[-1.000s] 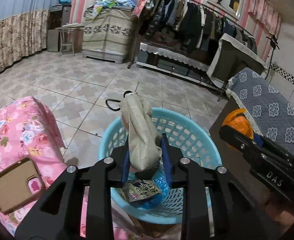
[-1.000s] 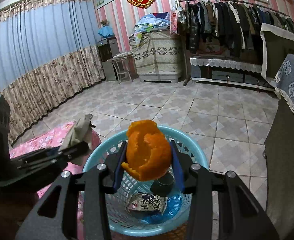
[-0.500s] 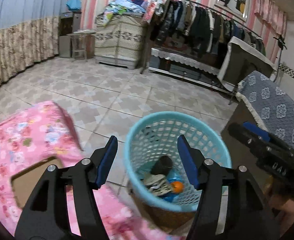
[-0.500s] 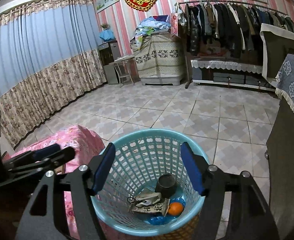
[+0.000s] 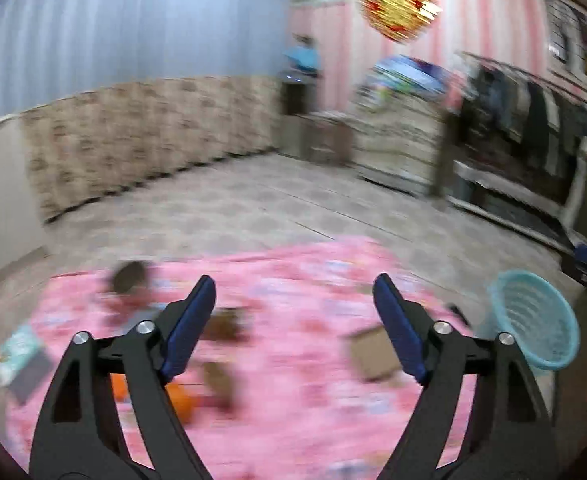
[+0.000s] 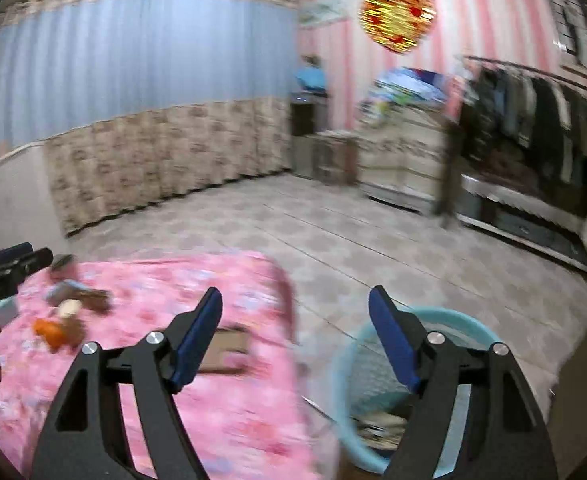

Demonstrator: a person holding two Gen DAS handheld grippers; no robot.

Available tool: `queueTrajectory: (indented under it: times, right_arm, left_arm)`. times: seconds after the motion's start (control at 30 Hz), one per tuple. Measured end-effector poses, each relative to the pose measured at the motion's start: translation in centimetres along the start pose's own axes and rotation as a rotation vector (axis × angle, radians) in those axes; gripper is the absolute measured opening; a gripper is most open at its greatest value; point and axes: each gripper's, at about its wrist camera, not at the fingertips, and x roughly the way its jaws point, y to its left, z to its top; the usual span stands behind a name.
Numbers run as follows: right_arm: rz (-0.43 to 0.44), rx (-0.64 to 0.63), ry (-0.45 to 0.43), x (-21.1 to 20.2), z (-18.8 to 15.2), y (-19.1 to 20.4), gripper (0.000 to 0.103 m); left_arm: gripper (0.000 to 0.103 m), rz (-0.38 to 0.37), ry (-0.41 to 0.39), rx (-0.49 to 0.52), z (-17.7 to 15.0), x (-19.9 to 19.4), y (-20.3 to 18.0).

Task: Collect trash
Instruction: 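Move both open tools back over the mat, then grasp the brown paper scrap with the right tool while the left tool grasps the orange lid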

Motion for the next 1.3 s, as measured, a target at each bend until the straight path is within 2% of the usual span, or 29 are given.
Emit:
queueTrajectory:
  times: [0.07, 0.1, 0.2, 0.23, 0.3, 0.4, 0.53, 0.63, 0.73, 0.8, 0.87, 0.9, 0.93, 1.03, 1.2, 1.27, 1.3]
  right_arm:
    - [0.063, 0.001, 0.015, 1.2, -0.1, 3.2, 0.081]
    - [0.106, -0.014, 0.033, 2.2, -0.5, 5.7, 0.081]
    - [0.159, -0.076, 0.09, 4.1, -1.9, 11.0, 0.081]
    - [0.191, -0.103, 0.109, 4.8, -2.5, 13.1, 0.081]
    - [0.237, -0.15, 0.142, 5.7, -3.6, 16.4, 0.081]
    - [0.303, -0.196, 0.178, 6.9, -5.5, 20.9, 0.081]
    - [0.325, -0.214, 0.234, 9.9, -7.1, 24.9, 0.081]
    - [0.306, -0.209, 0.295, 13.0, -8.2, 26.2, 0.08]
    - [0.303, -0.217, 0.346, 15.0, -9.0, 26.8, 0.073]
    - [0.305, -0.22, 0.376, 15.9, -9.4, 27.1, 0.067]
    - [0.322, -0.228, 0.404, 16.6, -9.8, 27.6, 0.047]
    - [0.344, -0.232, 0.413, 16.7, -9.9, 27.8, 0.043]
    - [0.359, -0.233, 0.418, 16.9, -9.9, 28.0, 0.03]
    - [0.373, -0.223, 0.403, 16.2, -9.3, 27.8, 0.025]
    - [0.387, -0.169, 0.329, 13.6, -7.0, 25.4, 0.025]
    - [0.39, -0.154, 0.315, 13.1, -6.5, 24.4, 0.026]
    - [0.387, -0.14, 0.308, 12.8, -6.3, 23.7, 0.026]
  left_arm:
    - [0.089, 0.083, -0.037, -0.042, -1.1, -1.6, 4.6]
    - [0.089, 0.137, -0.018, -0.053, -2.0, -1.7, 6.9]
    - [0.089, 0.234, 0.022, -0.045, -3.0, -0.8, 10.9]
    - [0.089, 0.293, 0.036, -0.058, -3.3, -0.3, 13.0]
    - [0.089, 0.309, 0.076, -0.126, -3.6, 0.6, 16.1]
    - [0.089, 0.293, 0.091, -0.238, -3.9, 0.8, 19.4]
    - [0.089, 0.303, 0.089, -0.247, -4.8, 0.9, 20.2]
    - [0.089, 0.314, 0.13, -0.229, -6.0, 1.9, 20.3]
    - [0.088, 0.279, 0.197, -0.225, -7.3, 3.1, 20.4]
    - [0.088, 0.278, 0.206, -0.194, -7.3, 3.4, 19.8]
    - [0.088, 0.268, 0.225, -0.18, -7.7, 4.1, 19.4]
    - [0.088, 0.258, 0.234, -0.18, -7.9, 4.4, 19.3]
    - [0.088, 0.235, 0.255, -0.184, -8.4, 5.1, 19.1]
    - [0.088, 0.202, 0.289, -0.184, -9.4, 6.5, 18.7]
    - [0.088, 0.176, 0.333, -0.152, -11.1, 8.8, 17.6]
    - [0.08, 0.172, 0.352, -0.15, -11.5, 9.6, 17.3]
    - [0.073, 0.157, 0.38, -0.17, -11.7, 10.2, 17.5]
